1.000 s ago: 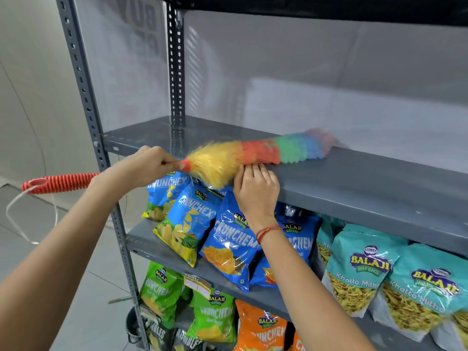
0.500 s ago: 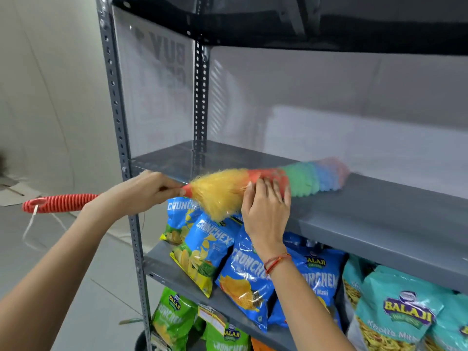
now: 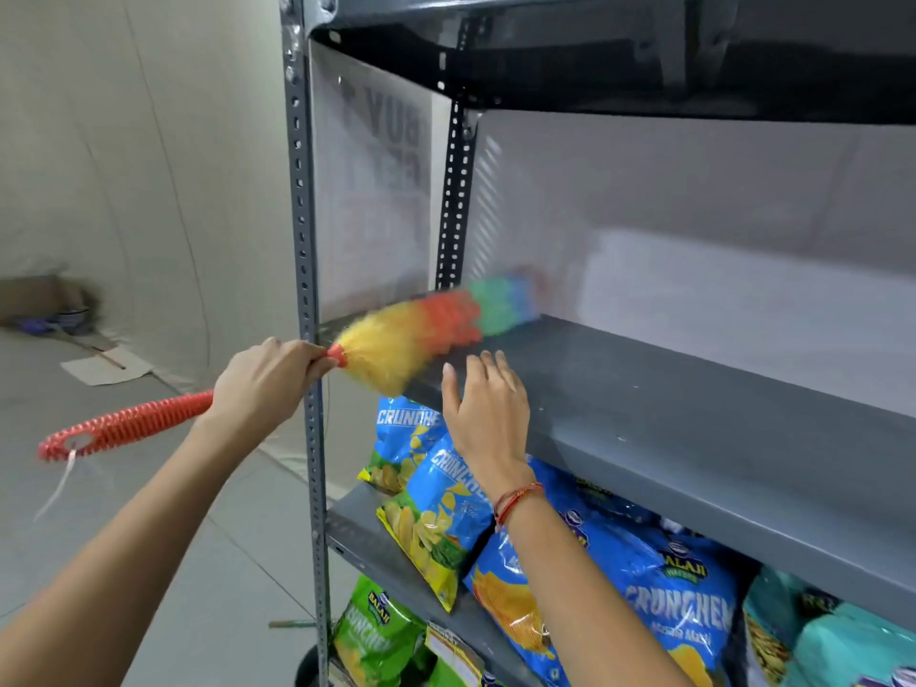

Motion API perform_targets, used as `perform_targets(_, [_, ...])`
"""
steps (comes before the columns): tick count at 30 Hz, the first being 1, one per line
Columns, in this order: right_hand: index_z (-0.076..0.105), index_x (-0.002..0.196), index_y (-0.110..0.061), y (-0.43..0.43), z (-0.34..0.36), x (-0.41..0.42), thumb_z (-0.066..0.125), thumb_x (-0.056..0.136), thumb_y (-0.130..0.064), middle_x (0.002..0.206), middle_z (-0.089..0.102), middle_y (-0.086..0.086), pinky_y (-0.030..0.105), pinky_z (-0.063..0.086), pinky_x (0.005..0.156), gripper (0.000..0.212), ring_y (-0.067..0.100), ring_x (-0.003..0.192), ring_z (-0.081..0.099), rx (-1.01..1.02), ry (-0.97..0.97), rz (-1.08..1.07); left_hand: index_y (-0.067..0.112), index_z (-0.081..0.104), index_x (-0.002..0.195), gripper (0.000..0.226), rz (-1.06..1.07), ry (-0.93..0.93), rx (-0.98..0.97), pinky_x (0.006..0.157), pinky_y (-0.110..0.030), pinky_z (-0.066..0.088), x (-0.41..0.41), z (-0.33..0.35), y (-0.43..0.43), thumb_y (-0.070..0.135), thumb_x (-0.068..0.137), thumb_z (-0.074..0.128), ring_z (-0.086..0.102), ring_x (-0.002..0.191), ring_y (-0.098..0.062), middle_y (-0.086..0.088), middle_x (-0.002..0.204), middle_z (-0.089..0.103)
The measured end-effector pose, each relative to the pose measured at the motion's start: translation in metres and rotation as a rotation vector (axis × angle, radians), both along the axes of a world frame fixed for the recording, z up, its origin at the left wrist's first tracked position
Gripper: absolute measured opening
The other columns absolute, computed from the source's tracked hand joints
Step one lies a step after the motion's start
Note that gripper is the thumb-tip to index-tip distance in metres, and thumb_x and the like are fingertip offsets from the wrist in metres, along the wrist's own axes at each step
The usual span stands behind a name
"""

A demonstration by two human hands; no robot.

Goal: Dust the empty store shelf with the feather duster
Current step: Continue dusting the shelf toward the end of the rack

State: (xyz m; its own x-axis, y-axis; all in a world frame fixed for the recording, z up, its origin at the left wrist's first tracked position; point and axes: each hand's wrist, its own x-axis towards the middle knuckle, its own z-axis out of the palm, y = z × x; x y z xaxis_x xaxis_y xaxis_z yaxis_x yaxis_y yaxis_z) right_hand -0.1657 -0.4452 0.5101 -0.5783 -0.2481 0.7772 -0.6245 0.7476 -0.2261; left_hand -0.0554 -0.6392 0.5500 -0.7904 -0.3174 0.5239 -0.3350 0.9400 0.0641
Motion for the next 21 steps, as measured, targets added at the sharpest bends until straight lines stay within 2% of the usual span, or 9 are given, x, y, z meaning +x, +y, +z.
perform_targets(3, [0.066, 0.091, 0.0, -0.009, -0.004, -0.002, 0.039, 0.091, -0.035, 0.105, 0.069, 0.024, 0.043, 0.052, 0.088, 0.044, 0.037, 0.11, 0.06, 0.016, -0.028, 0.038, 0.028, 0.068, 0.117, 0.039, 0.002, -0.087, 0.078, 0.065, -0.036, 0.05, 0.002, 0.001, -0.02, 0.049, 0.094, 0.045, 0.068, 0.088, -0.036, -0.013, 0.098, 0.073])
perform_targets(7, [0.066, 0.088, 0.002, -0.017, -0.008, -0.006, 0.046, 0.09, -0.033, 0.101, 0.07, 0.023, 0.043, 0.051, 0.086, 0.04, 0.038, 0.11, 0.06, 0.068, -0.069, 0.031, 0.008, 0.07, 0.11, 0.041, 0.232, -0.066, 0.126, 0.062, -0.035, 0.049, -0.008, 0.005, -0.045, 0.04, 0.096, 0.048, 0.066, 0.076, -0.036, -0.018, 0.086, 0.067])
perform_targets(11, [0.066, 0.088, 0.002, -0.023, -0.01, -0.009, 0.064, 0.083, -0.03, 0.101, 0.07, 0.025, 0.045, 0.05, 0.089, 0.033, 0.04, 0.111, 0.059, 0.107, -0.074, 0.017, 0.003, 0.067, 0.104, 0.033, 0.307, -0.028, 0.134, 0.065, -0.037, 0.051, -0.019, -0.006, -0.033, 0.029, 0.099, 0.049, 0.067, 0.079, -0.038, -0.019, 0.089, 0.067])
perform_targets(16, [0.066, 0.098, 0.002, -0.027, -0.011, -0.006, 0.06, 0.085, -0.036, 0.108, 0.068, 0.024, 0.044, 0.048, 0.091, 0.041, 0.039, 0.116, 0.055, 0.192, -0.105, -0.029, 0.0, 0.063, 0.104, 0.022, 0.362, -0.019, 0.188, 0.072, -0.039, 0.05, -0.036, -0.002, -0.02, 0.014, 0.098, 0.049, 0.065, 0.092, -0.041, -0.022, 0.101, 0.066])
perform_targets(18, [0.066, 0.098, 0.001, -0.027, -0.012, -0.005, 0.06, 0.085, -0.037, 0.107, 0.069, 0.023, 0.043, 0.048, 0.09, 0.041, 0.039, 0.113, 0.057, 0.198, -0.107, -0.045, 0.0, 0.066, 0.105, 0.031, 0.284, -0.034, 0.23, 0.068, -0.038, 0.048, -0.033, 0.001, -0.023, 0.026, 0.098, 0.051, 0.065, 0.086, -0.04, -0.022, 0.095, 0.066])
perform_targets(21, [0.067, 0.096, 0.0, -0.029, -0.013, -0.005, 0.061, 0.083, -0.038, 0.105, 0.07, 0.022, 0.041, 0.05, 0.088, 0.041, 0.037, 0.107, 0.061, 0.205, -0.106, -0.074, 0.0, 0.071, 0.098, 0.053, 0.155, -0.153, 0.375, 0.057, -0.032, 0.042, -0.019, 0.007, -0.034, 0.048, 0.092, 0.05, 0.056, 0.064, -0.033, -0.016, 0.069, 0.058])
